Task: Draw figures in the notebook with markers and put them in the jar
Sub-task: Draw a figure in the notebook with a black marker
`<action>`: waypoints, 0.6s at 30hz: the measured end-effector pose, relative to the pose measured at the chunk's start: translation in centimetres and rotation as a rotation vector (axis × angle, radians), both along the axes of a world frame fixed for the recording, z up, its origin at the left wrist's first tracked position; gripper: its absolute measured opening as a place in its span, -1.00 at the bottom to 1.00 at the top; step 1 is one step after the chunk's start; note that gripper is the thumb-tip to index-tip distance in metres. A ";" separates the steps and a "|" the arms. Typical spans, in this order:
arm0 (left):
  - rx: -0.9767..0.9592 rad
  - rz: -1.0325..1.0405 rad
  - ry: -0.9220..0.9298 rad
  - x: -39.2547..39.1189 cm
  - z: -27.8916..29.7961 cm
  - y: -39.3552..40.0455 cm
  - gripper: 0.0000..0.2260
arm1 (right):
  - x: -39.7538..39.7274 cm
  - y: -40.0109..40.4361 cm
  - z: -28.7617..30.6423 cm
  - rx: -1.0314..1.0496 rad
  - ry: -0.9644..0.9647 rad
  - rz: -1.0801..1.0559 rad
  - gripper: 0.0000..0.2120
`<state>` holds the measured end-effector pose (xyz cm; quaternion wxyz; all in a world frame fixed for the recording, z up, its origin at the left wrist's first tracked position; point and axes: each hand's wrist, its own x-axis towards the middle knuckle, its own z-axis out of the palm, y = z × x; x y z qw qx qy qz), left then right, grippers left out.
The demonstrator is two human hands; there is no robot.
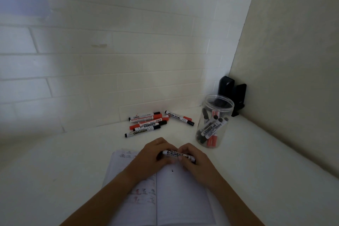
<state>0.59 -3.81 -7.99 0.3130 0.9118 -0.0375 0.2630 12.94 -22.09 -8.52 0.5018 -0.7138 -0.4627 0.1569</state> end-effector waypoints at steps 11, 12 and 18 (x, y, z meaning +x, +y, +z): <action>0.007 0.021 0.007 0.3 -0.6 0.4 -0.92 | -0.3 0.5 -0.3 -0.041 -0.113 0.016 -0.87; 0.004 0.021 0.009 0.3 -0.6 0.5 -0.91 | -0.4 0.5 -0.3 -0.044 -0.113 0.010 -0.84; -0.014 0.035 0.004 0.6 -0.8 0.4 -0.96 | -0.4 0.3 0.0 0.012 -0.087 -0.049 -0.97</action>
